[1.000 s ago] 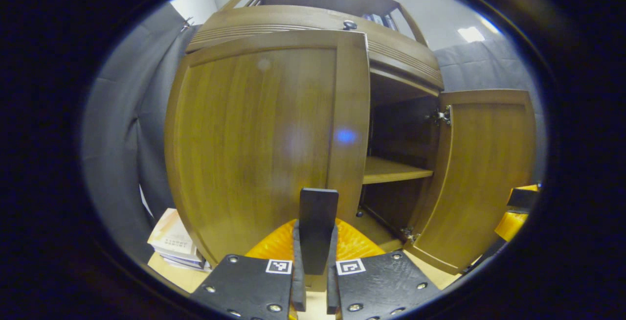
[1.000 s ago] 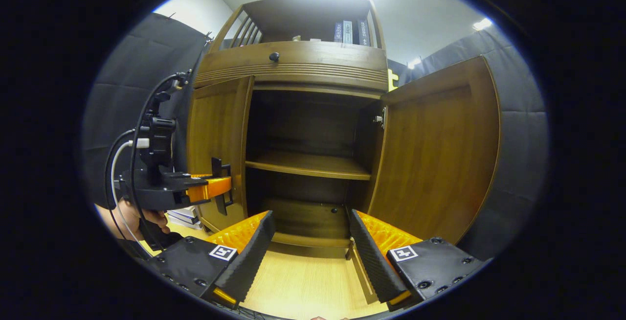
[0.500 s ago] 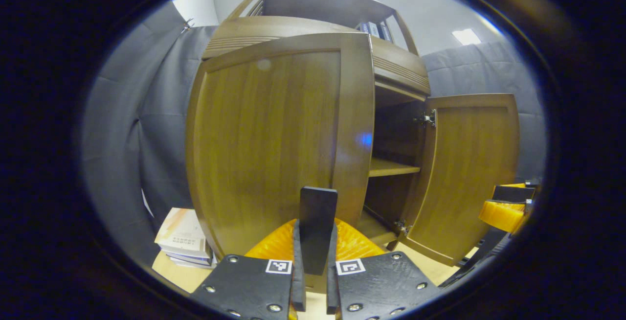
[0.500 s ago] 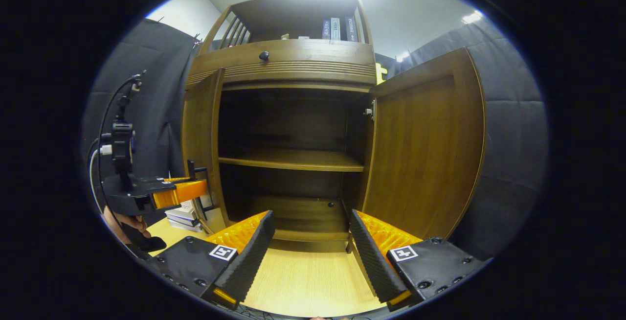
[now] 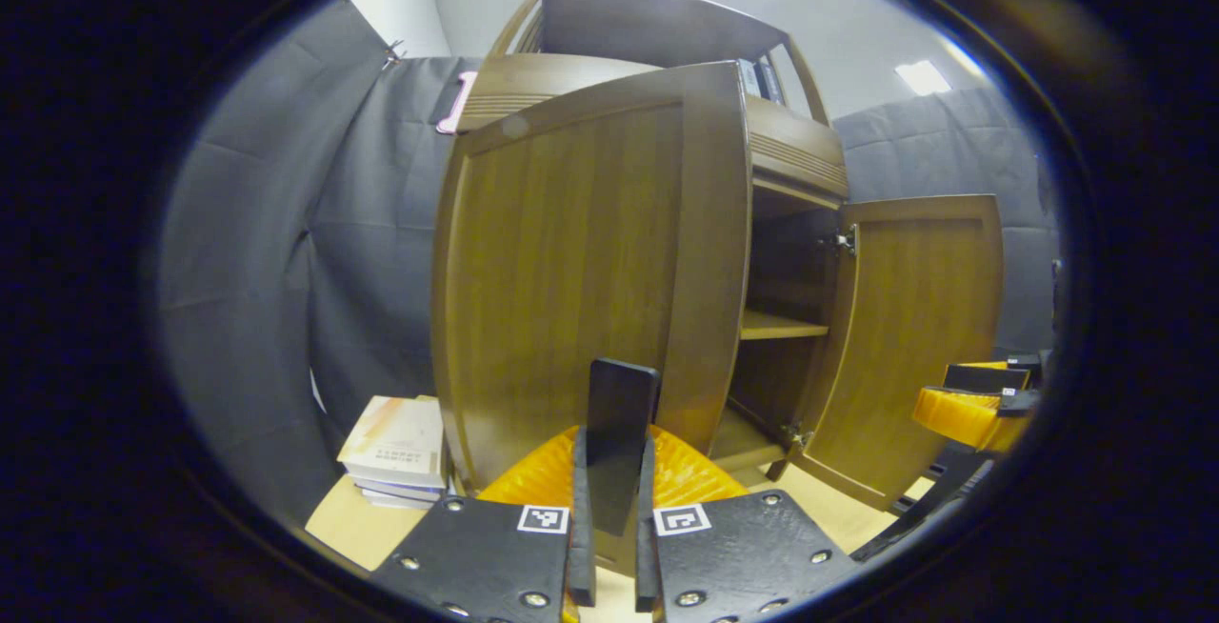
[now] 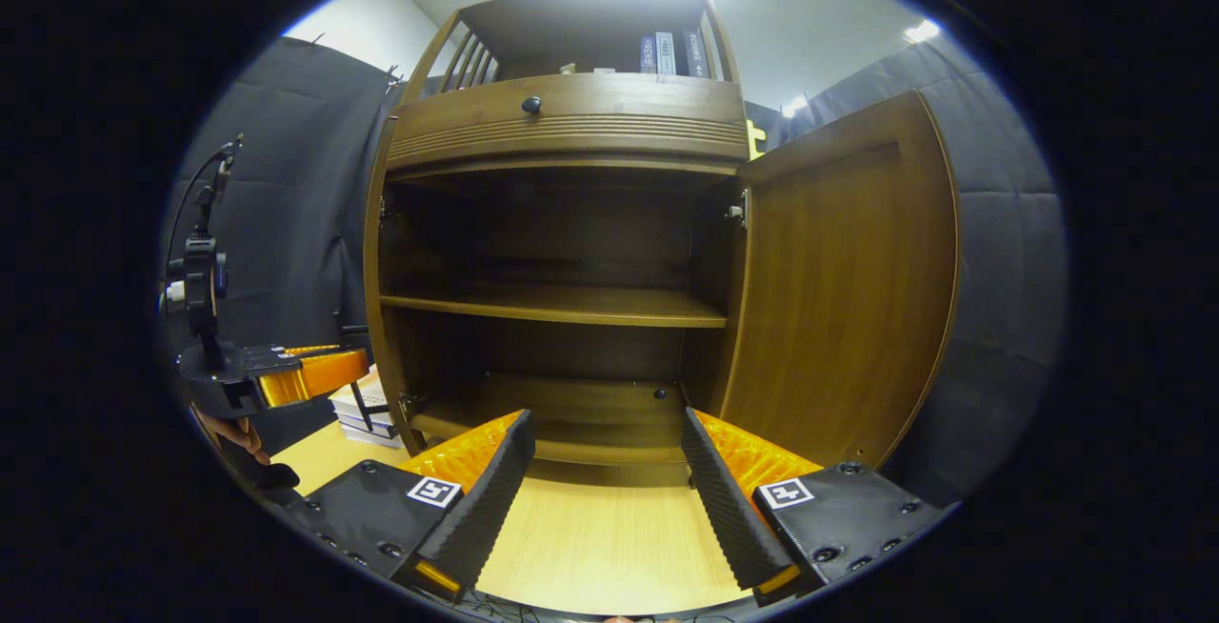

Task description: Open the right door of the double-door shoe cabinet with the right hand, and open the left door with the left hand.

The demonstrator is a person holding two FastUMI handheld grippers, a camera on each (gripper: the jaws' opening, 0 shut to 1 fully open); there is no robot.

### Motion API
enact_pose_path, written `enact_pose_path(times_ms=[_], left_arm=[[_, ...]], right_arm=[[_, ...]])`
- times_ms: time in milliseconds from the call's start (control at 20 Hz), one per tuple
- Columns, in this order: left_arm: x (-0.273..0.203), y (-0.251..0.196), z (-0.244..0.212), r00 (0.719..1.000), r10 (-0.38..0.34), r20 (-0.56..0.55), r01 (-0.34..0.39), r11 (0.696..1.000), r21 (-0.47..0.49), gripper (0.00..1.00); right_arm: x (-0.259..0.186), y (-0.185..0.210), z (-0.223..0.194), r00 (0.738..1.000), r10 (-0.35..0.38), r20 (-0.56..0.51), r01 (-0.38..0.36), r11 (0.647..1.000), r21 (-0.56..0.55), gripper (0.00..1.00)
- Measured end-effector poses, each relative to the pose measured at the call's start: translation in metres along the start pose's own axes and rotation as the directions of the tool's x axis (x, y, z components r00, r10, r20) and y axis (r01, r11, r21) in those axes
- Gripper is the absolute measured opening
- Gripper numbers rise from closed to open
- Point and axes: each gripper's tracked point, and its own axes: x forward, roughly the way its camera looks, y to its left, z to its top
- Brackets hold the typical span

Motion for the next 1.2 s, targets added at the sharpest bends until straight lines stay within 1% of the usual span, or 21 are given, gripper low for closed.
enact_pose_path(times_ms=[200, 250, 500, 550, 600, 850, 900, 950, 1000, 1100, 1200], left_arm=[[-0.024, 0.024, -0.004, 0.999, 0.038, 0.011, -0.038, 0.999, 0.008, 0.19], [-0.028, 0.029, -0.004, 0.999, 0.044, 0.015, -0.044, 0.999, 0.007, 0.18], [-0.047, 0.05, -0.002, 0.999, 0.049, 0.024, -0.049, 0.999, 0.002, 0.19], [-0.05, 0.055, -0.001, 0.998, 0.051, 0.026, -0.051, 0.999, -0.001, 0.17], [-0.055, 0.059, -0.001, 0.998, 0.054, 0.027, -0.054, 0.999, -0.006, 0.19], [-0.072, 0.088, 0.003, 0.997, 0.051, 0.052, -0.05, 0.999, -0.017, 0.19], [-0.076, 0.096, 0.002, 0.997, 0.056, 0.055, -0.055, 0.998, -0.021, 0.19], [-0.079, 0.105, 0.002, 0.996, 0.066, 0.057, -0.065, 0.998, -0.028, 0.15], [-0.083, 0.114, 0.003, 0.995, 0.079, 0.063, -0.076, 0.996, -0.035, 0.18], [-0.087, 0.134, 0.006, 0.993, 0.091, 0.078, -0.089, 0.995, -0.037, 0.18], [-0.093, 0.149, 0.011, 0.992, 0.072, 0.105, -0.07, 0.997, -0.024, 0.18]], right_arm=[[0.0, 0.008, 0.0, 1.0, 0.031, -0.001, -0.031, 0.999, 0.013, 0.98], [0.0, 0.009, -0.001, 0.999, 0.037, 0.001, -0.037, 0.999, 0.012, 0.98], [0.003, 0.019, -0.002, 0.997, 0.079, -0.005, -0.079, 0.997, 0.016, 0.97], [0.004, 0.02, -0.001, 0.996, 0.086, -0.004, -0.086, 0.996, 0.015, 0.97], [0.005, 0.021, -0.002, 0.996, 0.093, -0.005, -0.093, 0.996, 0.015, 0.97], [0.006, 0.03, -0.002, 0.992, 0.123, -0.014, -0.122, 0.992, 0.03, 0.98], [0.006, 0.031, -0.002, 0.992, 0.127, -0.016, -0.127, 0.991, 0.031, 0.97], [0.007, 0.031, -0.003, 0.991, 0.129, -0.017, -0.129, 0.991, 0.029, 0.97], [0.007, 0.03, -0.002, 0.992, 0.128, -0.017, -0.128, 0.991, 0.026, 0.98], [0.008, 0.027, -0.001, 0.992, 0.122, -0.021, -0.121, 0.992, 0.022, 0.97], [0.007, 0.026, -0.002, 0.993, 0.114, -0.025, -0.113, 0.993, 0.021, 0.98]])
